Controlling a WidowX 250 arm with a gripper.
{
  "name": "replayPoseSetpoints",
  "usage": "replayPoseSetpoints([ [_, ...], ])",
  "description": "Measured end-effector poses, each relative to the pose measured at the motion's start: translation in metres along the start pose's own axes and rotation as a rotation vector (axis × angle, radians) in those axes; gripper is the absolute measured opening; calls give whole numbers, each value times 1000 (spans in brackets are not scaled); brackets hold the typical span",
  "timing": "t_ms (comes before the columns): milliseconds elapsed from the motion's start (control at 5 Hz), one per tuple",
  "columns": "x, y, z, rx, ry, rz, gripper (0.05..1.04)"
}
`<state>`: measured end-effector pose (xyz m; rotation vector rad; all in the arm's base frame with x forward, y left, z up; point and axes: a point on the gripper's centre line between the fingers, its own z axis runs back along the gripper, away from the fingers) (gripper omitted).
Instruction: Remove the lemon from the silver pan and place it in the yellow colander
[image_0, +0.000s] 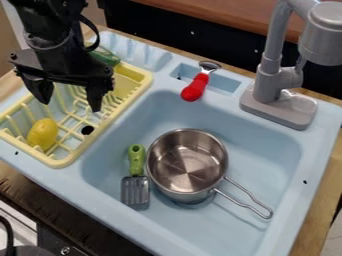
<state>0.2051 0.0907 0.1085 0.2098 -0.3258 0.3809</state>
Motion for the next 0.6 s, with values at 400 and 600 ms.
replayPoseSetpoints([
  [400, 5, -63, 14, -69, 85, 11, 998],
  [600, 18, -90, 21, -91, 66, 64, 998],
])
